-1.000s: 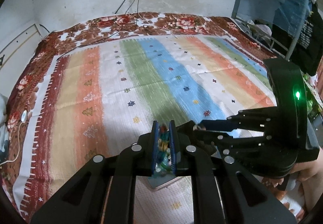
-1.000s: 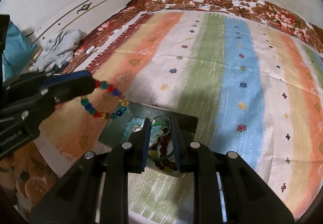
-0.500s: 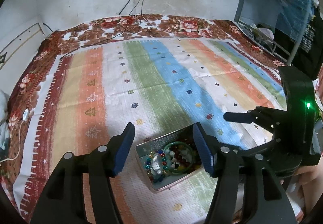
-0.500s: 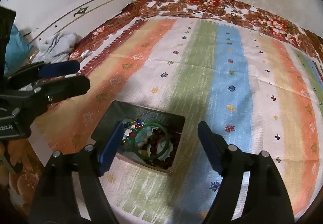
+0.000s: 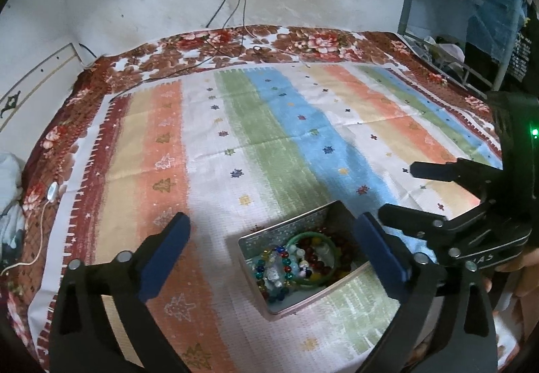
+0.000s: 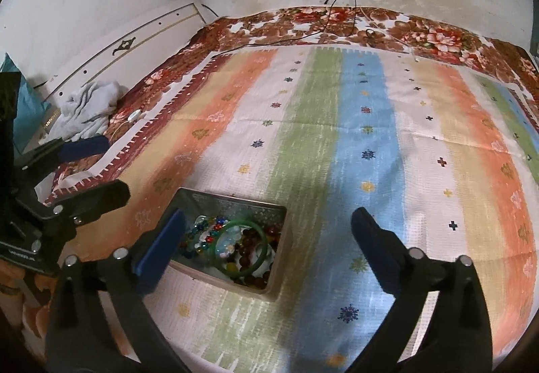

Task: Organize jewelry

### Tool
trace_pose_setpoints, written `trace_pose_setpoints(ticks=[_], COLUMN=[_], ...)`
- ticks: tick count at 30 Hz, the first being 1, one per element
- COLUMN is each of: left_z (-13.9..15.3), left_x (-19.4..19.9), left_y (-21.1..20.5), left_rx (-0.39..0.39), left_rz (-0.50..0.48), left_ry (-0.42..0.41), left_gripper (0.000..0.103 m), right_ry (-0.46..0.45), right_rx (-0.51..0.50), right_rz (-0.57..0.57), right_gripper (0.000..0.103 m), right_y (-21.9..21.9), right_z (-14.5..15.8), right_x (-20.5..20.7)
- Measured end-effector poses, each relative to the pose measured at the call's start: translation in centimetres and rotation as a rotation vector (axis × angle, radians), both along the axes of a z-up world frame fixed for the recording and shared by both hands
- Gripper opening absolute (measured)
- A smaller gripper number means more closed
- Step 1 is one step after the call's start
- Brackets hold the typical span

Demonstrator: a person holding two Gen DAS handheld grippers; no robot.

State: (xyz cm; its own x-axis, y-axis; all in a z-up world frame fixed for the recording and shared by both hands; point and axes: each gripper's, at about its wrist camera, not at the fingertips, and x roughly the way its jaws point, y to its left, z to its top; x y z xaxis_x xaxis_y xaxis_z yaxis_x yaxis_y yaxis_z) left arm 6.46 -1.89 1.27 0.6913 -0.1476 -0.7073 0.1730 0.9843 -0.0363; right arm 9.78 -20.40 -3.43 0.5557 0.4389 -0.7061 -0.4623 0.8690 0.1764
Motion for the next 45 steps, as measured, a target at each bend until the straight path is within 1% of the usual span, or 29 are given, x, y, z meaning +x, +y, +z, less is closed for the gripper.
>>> trace_pose_setpoints(ticks=[5, 11, 16, 19, 21, 30, 45], left_z=[-0.3, -0.5, -0.7, -0.8, -1.0, -0.8, -0.8], left_x=[0.1, 0.1, 0.2, 0.4, 0.5, 0.1, 0.1], left_y=[0.2, 0.0, -0.1, -0.3, -0.4, -0.3, -0.6], left_rx=[0.015, 0.048, 0.055, 0.076, 0.084, 0.065, 0.077], left_rz=[0.025, 0.045, 0.061, 0.08, 0.076, 0.064, 0.063], left_ry=[0.001, -0.015, -0.013, -0.001, 0.003, -0.018, -0.032], left_gripper=[0.097, 0.097, 0.097, 0.097, 0.097, 0.097, 0.097], right_ry=[0.016, 0.0, 0.009, 0.012, 0.013, 0.029, 0.041], right_rx=[0.005, 0.022, 0.03, 0.029, 0.026, 0.026, 0.017], right_rz=[-0.009, -0.014, -0.016, -0.012, -0.011, 0.0, 0.012], right_gripper=[0.098, 0.098, 0.098, 0.098, 0.098, 0.098, 0.098], right_y=[-0.5, -0.8, -1.0, -1.0, -0.9, -0.8, -0.3], right_z=[-0.3, -0.1, -0.2, -0.3, -0.3, -0.7, -1.2], right_x=[0.2, 0.2, 0.4, 0.5, 0.5, 0.6, 0.6])
